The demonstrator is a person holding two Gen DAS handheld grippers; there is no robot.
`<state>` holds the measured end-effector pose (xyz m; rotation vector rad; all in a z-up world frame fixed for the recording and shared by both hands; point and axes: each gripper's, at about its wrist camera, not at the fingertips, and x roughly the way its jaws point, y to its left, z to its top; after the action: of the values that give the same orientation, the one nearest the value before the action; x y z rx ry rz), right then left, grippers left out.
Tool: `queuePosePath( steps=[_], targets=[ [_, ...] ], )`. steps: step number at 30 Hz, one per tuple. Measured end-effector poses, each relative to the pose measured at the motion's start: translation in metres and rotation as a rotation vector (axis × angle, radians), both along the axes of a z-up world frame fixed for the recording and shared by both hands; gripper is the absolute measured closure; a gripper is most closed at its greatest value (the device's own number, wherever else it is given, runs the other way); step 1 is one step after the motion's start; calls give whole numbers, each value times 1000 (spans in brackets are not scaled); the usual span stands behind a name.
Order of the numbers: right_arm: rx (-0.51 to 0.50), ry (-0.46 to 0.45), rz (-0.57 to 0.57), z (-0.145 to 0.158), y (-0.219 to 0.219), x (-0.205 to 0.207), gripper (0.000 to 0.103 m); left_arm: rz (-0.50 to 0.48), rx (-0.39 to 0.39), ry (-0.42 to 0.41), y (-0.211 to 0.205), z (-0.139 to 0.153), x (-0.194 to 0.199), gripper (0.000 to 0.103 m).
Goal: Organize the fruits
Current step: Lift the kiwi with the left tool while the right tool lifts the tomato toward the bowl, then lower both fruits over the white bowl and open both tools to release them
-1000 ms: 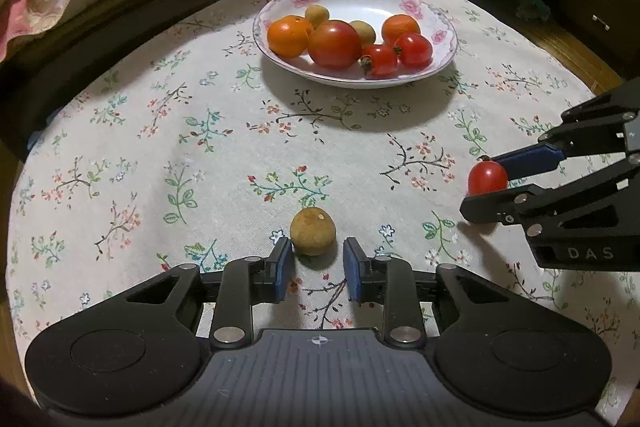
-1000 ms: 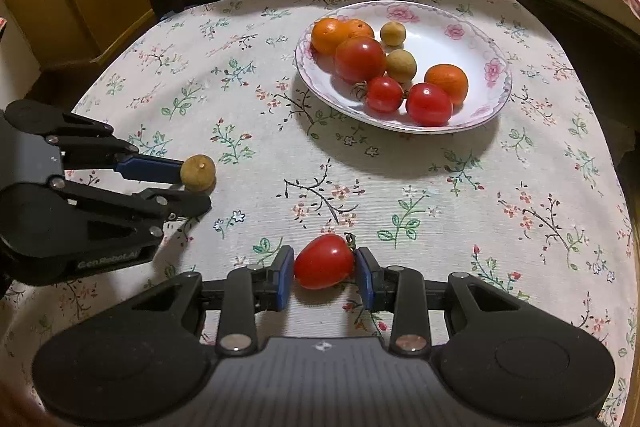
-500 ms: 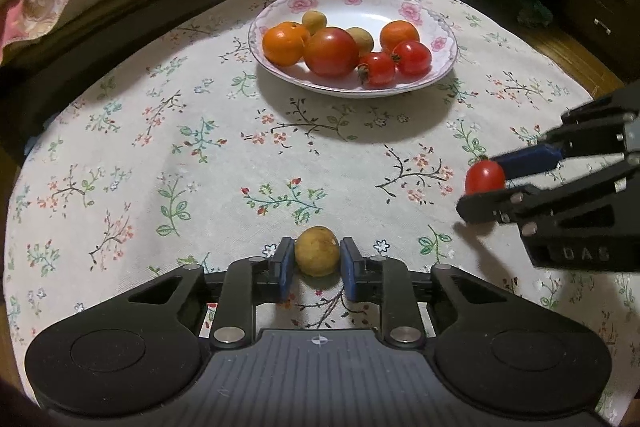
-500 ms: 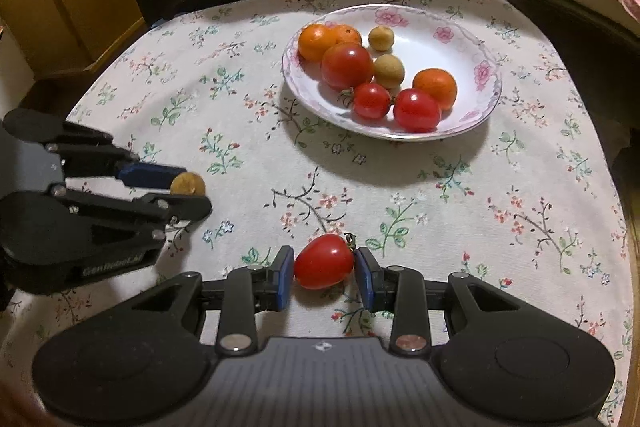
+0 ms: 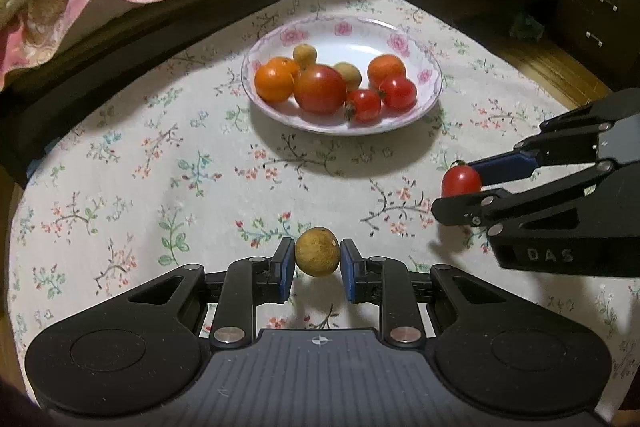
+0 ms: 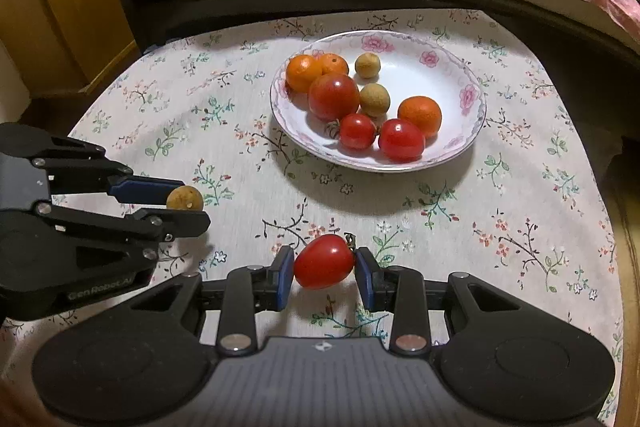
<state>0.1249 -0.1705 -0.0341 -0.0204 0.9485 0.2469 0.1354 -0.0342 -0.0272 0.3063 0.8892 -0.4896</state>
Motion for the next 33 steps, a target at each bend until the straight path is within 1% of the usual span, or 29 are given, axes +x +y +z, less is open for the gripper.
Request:
queuePosePath(
  steps=[6,22,33],
  targets=[
    [14,-43,-12,11,-2,1,67,-10,-23,-33,-7,13,2,71],
    [51,-106,-92,31,-23,10,67,-8,-56,-97,-31,36,14,72],
    [58,-158,-158,45,-34,29,67,21,-73,-148,-42,50,36,73]
  ],
)
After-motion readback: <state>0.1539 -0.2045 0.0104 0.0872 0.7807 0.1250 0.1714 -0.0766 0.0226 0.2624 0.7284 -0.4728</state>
